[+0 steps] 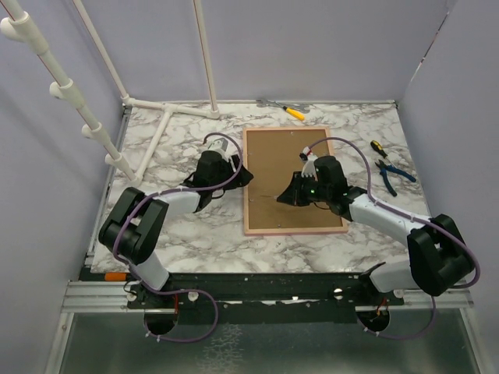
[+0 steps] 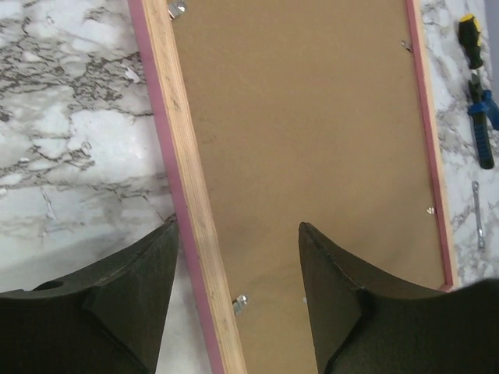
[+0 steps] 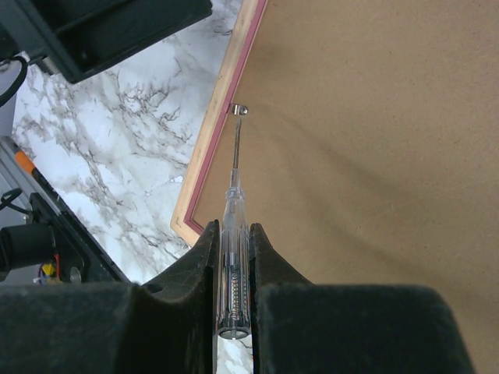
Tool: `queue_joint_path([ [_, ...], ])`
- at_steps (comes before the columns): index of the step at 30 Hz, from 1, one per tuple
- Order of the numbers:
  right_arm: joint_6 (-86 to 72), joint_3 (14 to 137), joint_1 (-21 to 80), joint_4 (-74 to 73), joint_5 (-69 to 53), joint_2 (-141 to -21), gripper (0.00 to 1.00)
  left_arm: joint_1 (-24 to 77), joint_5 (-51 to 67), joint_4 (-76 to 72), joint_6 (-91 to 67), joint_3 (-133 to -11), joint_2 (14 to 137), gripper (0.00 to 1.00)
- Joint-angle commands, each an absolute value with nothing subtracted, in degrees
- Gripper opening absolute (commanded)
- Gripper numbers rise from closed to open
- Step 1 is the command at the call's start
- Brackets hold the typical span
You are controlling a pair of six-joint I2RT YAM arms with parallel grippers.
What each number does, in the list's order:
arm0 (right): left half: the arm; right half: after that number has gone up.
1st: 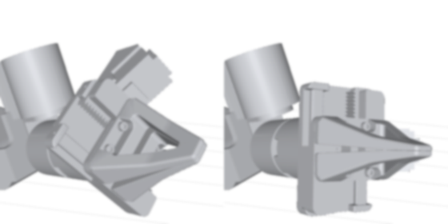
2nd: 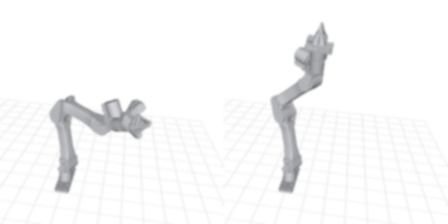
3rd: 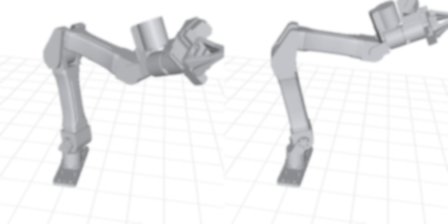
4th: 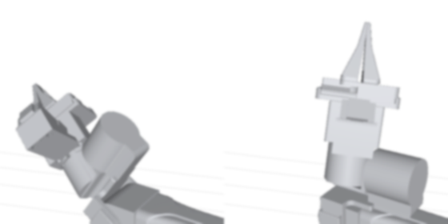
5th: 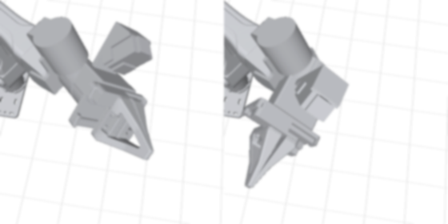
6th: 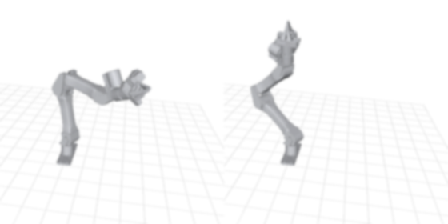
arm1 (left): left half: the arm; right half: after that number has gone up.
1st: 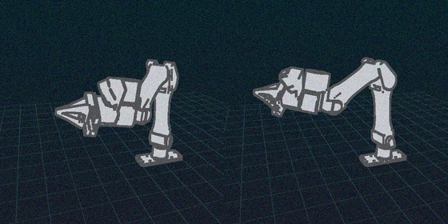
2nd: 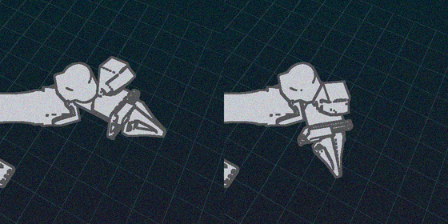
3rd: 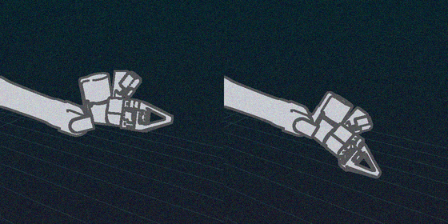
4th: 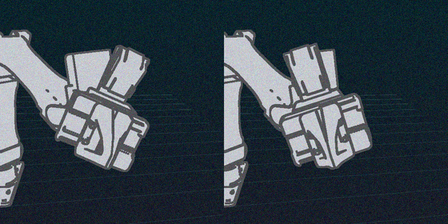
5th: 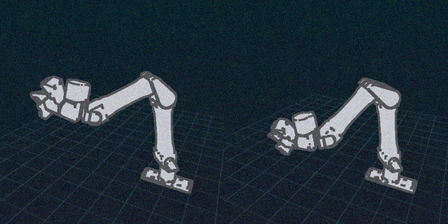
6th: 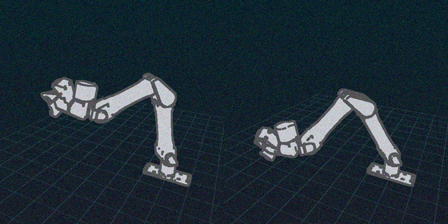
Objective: Take the photo out of the frame
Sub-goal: Move the photo frame to the center of the board.
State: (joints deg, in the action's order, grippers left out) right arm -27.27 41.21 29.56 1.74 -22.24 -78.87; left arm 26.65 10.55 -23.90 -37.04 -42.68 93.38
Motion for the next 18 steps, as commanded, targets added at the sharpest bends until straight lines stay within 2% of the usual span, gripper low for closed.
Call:
queue_joint_path([
  [1, -25.77, 43.09, 29.79, 2.84, -22.39, -79.13, 0.01, 26.78, 5.84, -19.03, -33.76, -47.20, 97.38, 0.63],
  [10, -25.53, 43.27, 29.78, 2.25, -21.07, -80.05, 0.01, 26.81, 9.04, -16.35, -31.93, -52.31, 105.32, 0.53],
  [18, -25.50, 43.02, 29.88, 3.36, -23.74, -80.48, 0.01, 26.87, 4.20, -9.20, -30.86, -54.18, 106.56, 0.27],
])
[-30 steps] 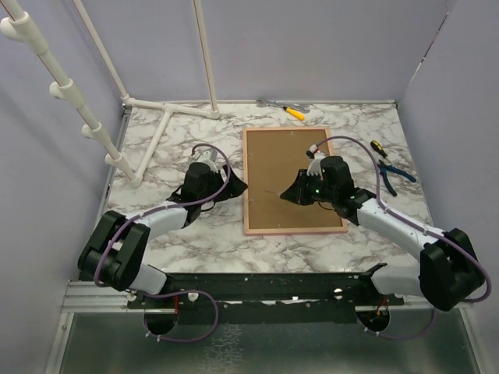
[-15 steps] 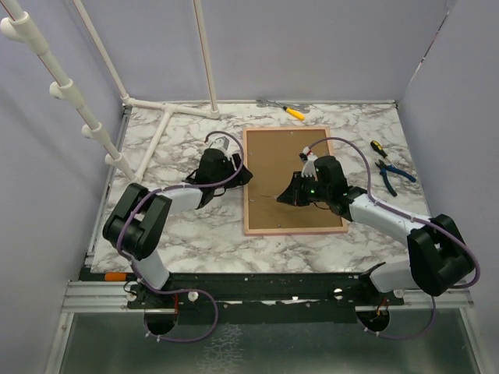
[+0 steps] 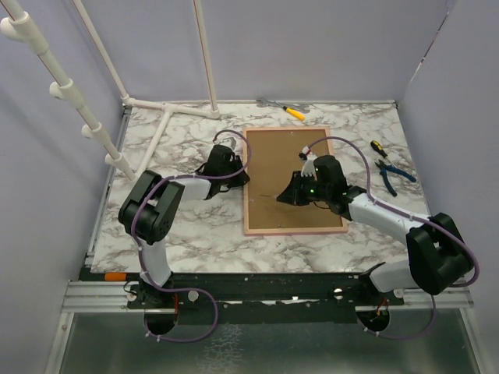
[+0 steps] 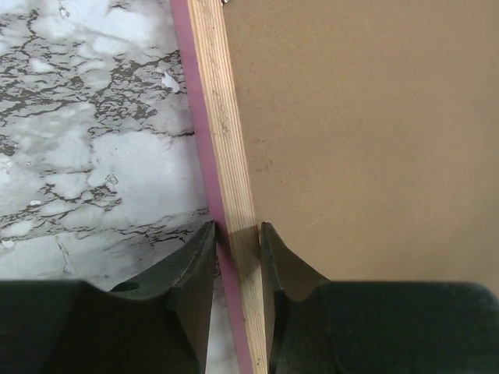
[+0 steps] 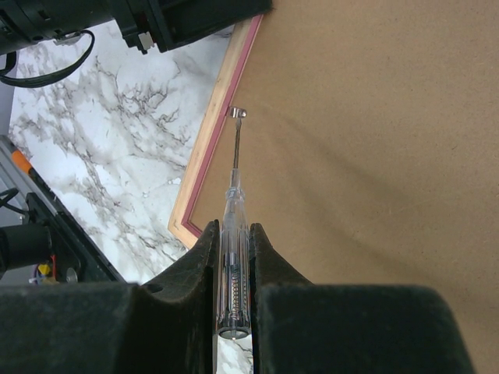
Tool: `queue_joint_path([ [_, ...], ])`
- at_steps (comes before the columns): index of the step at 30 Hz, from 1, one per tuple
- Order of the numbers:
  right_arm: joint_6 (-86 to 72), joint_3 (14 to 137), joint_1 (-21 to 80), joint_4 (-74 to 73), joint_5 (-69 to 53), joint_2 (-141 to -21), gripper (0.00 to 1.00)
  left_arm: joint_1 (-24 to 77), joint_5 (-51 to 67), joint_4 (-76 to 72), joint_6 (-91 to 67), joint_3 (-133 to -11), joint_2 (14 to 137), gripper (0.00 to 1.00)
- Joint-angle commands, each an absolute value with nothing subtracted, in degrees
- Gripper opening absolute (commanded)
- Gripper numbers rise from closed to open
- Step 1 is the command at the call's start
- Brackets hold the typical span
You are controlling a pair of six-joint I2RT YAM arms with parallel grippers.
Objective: Take the photo out of the frame
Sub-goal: Move the photo frame to the center of the board, then release the photo frame item from the photo frame.
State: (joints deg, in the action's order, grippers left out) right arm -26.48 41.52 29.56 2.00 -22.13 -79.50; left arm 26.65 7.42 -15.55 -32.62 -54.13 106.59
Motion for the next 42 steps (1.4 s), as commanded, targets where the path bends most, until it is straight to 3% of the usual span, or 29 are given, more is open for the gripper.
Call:
queue_joint_path([
  [1, -25.23, 43.36, 30.00, 2.92, -24.14, -80.69, 0.01, 27.01, 3.52, -9.07, -30.81, -53.43, 105.87, 0.26],
  [11, -26.79, 43.29, 31.11, 5.10, -23.33, -82.89, 0.01, 28.48, 0.44, -12.04, -30.51, -48.06, 102.80, 0.23],
  [22, -27.47, 46.50, 31.61, 7.32, -26.17, -88.68, 0.01, 29.00, 0.40, -21.16, -32.92, -41.51, 97.49, 0.26],
  [42, -24.94, 48.69, 34.25, 2.87, -28.08, -93.81, 0.01, 29.00, 0.43, -21.72, -32.53, -41.77, 97.67, 0.27],
])
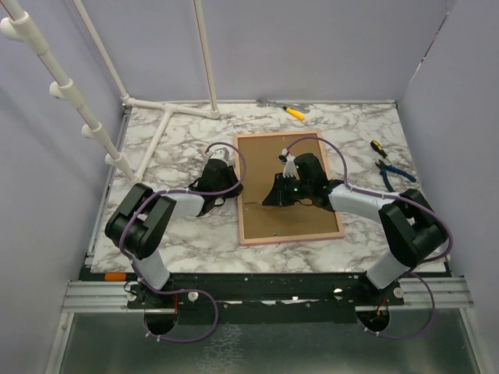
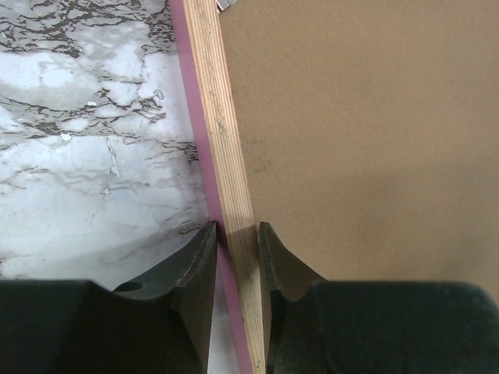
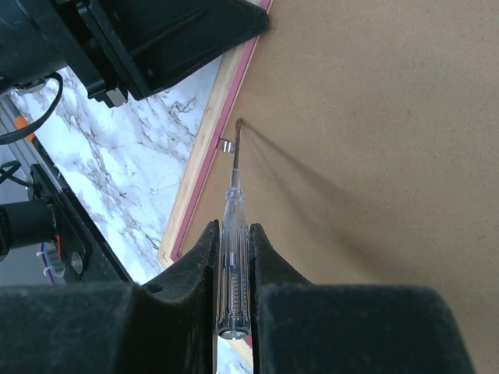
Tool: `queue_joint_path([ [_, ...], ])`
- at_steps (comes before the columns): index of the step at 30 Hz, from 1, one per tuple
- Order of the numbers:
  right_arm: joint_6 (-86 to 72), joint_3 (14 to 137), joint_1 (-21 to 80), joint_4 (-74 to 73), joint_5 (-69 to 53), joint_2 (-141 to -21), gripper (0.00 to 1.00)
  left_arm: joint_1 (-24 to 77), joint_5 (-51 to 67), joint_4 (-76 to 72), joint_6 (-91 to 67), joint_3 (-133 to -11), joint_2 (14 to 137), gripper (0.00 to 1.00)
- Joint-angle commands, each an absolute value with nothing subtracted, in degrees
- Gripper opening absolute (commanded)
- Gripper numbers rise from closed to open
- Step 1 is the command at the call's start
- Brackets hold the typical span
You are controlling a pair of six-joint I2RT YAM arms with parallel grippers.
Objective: Take the photo out of the frame
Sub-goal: Release the photo frame item from the photo frame.
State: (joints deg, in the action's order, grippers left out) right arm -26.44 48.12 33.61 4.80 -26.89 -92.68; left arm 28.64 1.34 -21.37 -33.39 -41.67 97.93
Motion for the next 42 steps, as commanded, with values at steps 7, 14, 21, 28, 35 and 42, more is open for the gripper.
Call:
queue_joint_path([
  [7, -24.10, 49.04, 34.68, 1.03, -28.08, -94.18, 0.01, 29.00, 0.43, -21.33, -32.43, -42.19, 98.21, 0.26],
  [14, -23.08, 49.70, 35.07, 0.10, -30.18, -94.58, 0.01, 29.00, 0.42, -21.14, -32.34, -42.44, 98.41, 0.26],
  [21, -22.02, 50.65, 35.33, -4.27, -30.24, -94.22, 0.01, 29.01, 0.42, -20.95, -32.30, -42.63, 98.57, 0.26],
  [28, -21.28, 52.37, 35.58, -8.53, -29.08, -94.64, 0.01, 29.00, 0.42, -20.83, -32.26, -42.63, 98.52, 0.26],
  [35, -20.84, 53.18, 35.98, -10.12, -29.12, -95.36, 0.01, 29.01, 0.43, -20.83, -32.26, -42.92, 98.88, 0.26],
  [42, -20.57, 54.08, 36.10, -11.97, -28.10, -94.72, 0.01, 29.00, 0.42, -20.67, -32.17, -42.95, 98.79, 0.26],
])
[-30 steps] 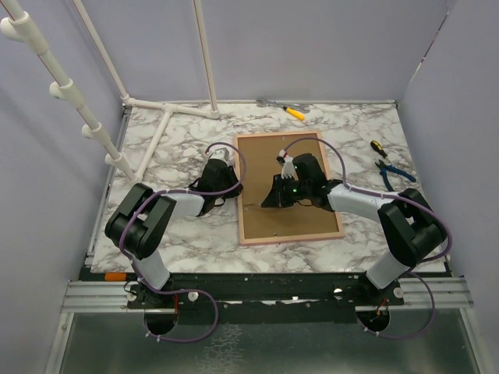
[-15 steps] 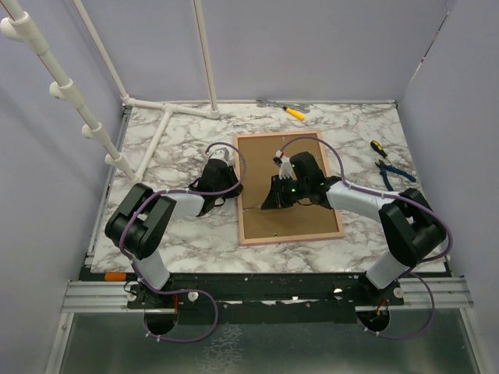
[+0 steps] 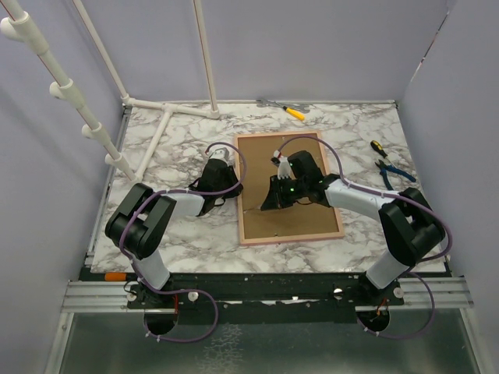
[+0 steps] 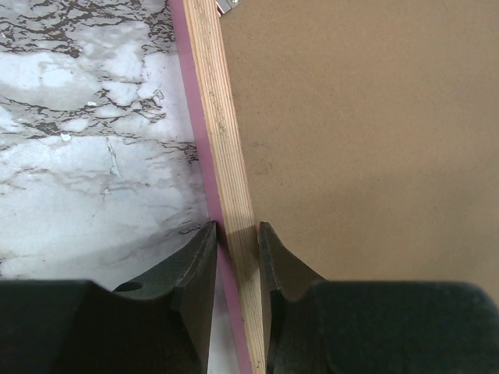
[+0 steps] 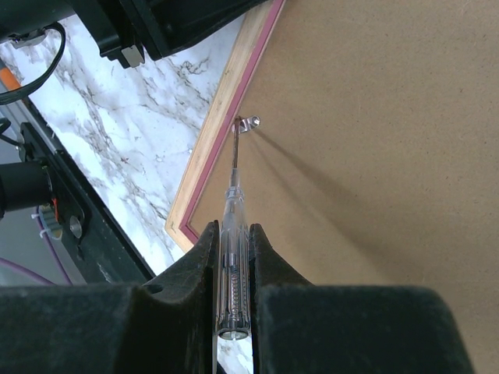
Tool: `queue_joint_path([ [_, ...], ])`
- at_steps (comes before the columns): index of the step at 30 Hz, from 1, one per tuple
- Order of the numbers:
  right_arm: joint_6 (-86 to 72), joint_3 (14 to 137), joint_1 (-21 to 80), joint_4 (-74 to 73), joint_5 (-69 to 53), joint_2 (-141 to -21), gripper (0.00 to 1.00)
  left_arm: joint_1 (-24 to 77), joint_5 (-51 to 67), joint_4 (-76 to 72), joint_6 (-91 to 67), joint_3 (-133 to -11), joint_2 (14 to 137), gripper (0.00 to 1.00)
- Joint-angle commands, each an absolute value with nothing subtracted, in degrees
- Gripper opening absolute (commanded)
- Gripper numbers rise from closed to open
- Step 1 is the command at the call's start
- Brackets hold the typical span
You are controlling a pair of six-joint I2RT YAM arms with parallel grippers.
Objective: Take the photo out of the frame
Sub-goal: Release the photo frame item from the photo frame.
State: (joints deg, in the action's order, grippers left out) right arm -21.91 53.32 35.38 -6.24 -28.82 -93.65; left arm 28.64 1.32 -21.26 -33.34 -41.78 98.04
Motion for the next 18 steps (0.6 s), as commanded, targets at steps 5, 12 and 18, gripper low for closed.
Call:
queue_joint_path([
  [5, -20.57, 54.32, 36.12, -12.61, -27.50, -93.78, 0.01, 29.02, 0.44, -20.57, -32.17, -42.99, 98.81, 0.26],
  [12, -20.57, 54.52, 36.12, -13.61, -26.57, -92.53, 0.01, 29.00, 0.43, -20.57, -32.17, -42.98, 98.79, 0.26],
  [18, -20.57, 54.91, 36.13, -14.44, -26.02, -91.94, 0.01, 28.99, 0.42, -20.55, -32.17, -42.98, 98.80, 0.26],
])
